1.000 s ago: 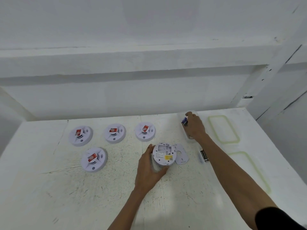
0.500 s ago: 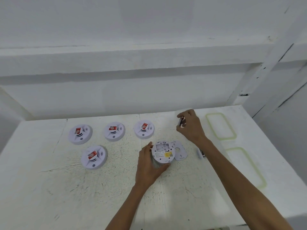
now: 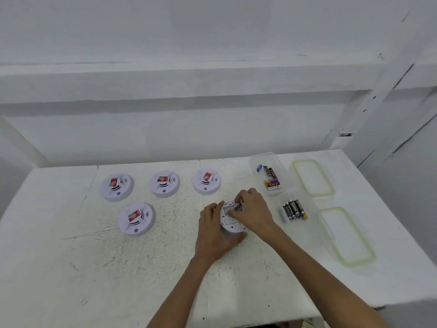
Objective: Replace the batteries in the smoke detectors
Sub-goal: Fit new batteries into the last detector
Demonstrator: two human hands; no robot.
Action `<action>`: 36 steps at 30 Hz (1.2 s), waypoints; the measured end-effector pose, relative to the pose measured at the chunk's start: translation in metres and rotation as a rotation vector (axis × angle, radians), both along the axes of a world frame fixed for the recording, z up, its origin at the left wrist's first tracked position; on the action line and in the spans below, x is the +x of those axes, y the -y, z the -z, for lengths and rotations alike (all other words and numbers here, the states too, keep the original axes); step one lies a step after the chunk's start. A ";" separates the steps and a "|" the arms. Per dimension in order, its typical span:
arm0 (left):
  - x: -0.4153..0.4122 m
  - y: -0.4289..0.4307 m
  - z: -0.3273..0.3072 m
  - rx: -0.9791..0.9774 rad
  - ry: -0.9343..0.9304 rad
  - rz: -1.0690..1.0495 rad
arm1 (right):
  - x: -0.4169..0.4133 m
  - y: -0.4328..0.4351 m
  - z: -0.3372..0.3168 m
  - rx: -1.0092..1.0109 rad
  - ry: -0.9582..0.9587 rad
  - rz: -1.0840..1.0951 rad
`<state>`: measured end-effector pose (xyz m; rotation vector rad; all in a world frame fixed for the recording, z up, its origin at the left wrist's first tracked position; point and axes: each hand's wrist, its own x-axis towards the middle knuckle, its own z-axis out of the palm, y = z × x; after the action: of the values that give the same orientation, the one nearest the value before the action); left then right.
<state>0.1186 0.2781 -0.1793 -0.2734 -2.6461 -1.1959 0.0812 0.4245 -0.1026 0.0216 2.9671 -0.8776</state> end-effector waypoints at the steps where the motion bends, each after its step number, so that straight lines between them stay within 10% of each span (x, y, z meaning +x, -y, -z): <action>1: 0.000 0.000 0.000 -0.004 -0.004 0.001 | 0.000 0.001 0.000 0.008 0.005 0.003; 25: 0.000 0.001 0.001 0.008 0.037 -0.010 | 0.027 0.018 0.011 0.112 -0.250 0.047; 36: 0.000 0.002 -0.003 -0.054 0.102 -0.007 | 0.036 0.023 0.031 0.629 -0.257 -0.234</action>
<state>0.1189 0.2760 -0.1760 -0.2179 -2.7680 -1.1672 0.1172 0.4011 -0.1333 -0.4324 3.2480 0.1041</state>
